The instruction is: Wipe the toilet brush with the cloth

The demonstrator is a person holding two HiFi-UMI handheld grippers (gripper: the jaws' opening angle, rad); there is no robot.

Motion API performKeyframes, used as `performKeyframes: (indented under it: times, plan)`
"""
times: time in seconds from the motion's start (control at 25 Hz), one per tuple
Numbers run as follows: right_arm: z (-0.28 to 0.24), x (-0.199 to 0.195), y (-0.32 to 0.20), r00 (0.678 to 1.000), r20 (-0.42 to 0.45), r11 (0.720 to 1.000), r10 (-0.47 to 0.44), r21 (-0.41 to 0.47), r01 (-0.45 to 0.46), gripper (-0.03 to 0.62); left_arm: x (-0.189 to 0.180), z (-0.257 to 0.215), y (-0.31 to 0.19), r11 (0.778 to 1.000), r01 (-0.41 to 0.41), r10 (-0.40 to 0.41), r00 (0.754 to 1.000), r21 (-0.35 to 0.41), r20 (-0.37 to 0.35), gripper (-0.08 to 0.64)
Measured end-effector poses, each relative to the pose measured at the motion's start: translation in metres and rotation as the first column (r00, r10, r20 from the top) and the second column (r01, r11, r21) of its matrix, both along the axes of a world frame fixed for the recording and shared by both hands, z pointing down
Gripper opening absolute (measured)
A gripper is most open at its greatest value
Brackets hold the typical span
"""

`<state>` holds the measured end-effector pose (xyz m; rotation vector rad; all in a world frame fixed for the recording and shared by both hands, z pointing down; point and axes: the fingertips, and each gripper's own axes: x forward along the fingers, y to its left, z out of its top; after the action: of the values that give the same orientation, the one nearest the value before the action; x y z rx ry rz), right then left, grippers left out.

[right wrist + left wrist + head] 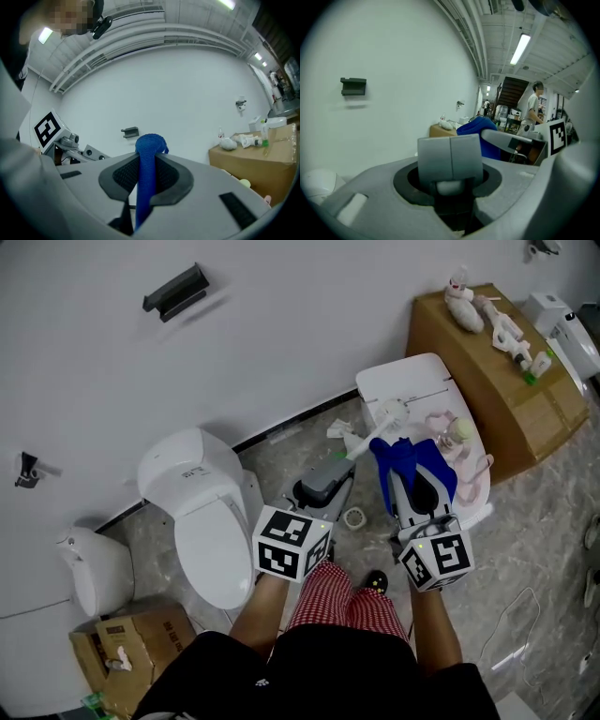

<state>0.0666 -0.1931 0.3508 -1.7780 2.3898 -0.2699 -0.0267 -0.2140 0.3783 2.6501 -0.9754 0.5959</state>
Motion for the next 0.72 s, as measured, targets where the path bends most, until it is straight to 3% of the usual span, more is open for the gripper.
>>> performKeyframes:
  times: [0.44, 0.72]
  plan:
    - [-0.057, -0.001, 0.01, 0.997, 0.042, 0.99, -0.057, 0.134, 0.051, 0.064, 0.006, -0.062, 0.015, 0.994, -0.006, 0.012, 0.999, 0.113, -0.049, 0.168]
    - [-0.101, 0.001, 0.022, 0.992, 0.07, 0.967, -0.106, 0.239, 0.087, 0.064, 0.019, -0.109, 0.031, 0.982, -0.034, 0.055, 0.992, 0.185, -0.109, 0.169]
